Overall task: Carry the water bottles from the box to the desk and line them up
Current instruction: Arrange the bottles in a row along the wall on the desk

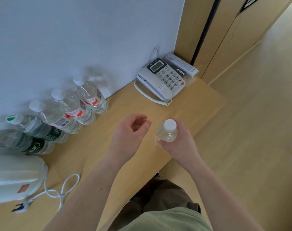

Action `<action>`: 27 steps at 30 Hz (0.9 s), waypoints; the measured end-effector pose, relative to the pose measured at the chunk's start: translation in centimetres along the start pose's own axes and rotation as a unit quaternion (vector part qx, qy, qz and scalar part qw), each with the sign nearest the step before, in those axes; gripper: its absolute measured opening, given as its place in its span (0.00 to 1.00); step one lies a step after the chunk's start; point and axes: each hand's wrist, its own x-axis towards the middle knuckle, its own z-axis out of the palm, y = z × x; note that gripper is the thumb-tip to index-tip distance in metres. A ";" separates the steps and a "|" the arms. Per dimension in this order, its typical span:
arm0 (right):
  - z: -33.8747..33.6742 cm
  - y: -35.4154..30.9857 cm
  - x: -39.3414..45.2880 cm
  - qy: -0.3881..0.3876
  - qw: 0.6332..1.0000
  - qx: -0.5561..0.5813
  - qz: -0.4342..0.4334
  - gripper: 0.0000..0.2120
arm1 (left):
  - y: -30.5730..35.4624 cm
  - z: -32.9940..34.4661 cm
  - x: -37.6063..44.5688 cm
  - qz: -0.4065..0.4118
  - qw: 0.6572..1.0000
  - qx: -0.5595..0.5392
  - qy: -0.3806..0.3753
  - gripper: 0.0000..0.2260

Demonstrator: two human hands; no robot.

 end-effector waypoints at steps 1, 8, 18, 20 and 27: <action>0.2 0.0 0.2 0.007 1.000 -0.004 -0.002 0.33 | -0.1 -0.2 0.1 -0.003 1.000 -0.001 0.004 0.05; 1.5 -0.8 1.6 0.009 1.000 -0.008 -0.014 0.31 | -0.2 -2.0 0.7 -0.019 0.999 0.010 0.040 0.06; 3.9 -2.4 3.7 -0.017 0.998 -0.027 -0.053 0.32 | -0.6 -5.4 1.5 -0.042 0.991 -0.008 0.126 0.05; 4.4 -2.8 4.3 -0.025 0.997 -0.028 -0.061 0.32 | -0.7 -5.9 1.7 -0.045 0.989 -0.006 0.138 0.05; 6.4 -4.6 6.6 -0.039 0.996 -0.032 -0.072 0.32 | -1.4 -7.8 2.2 -0.063 0.985 -0.005 0.162 0.06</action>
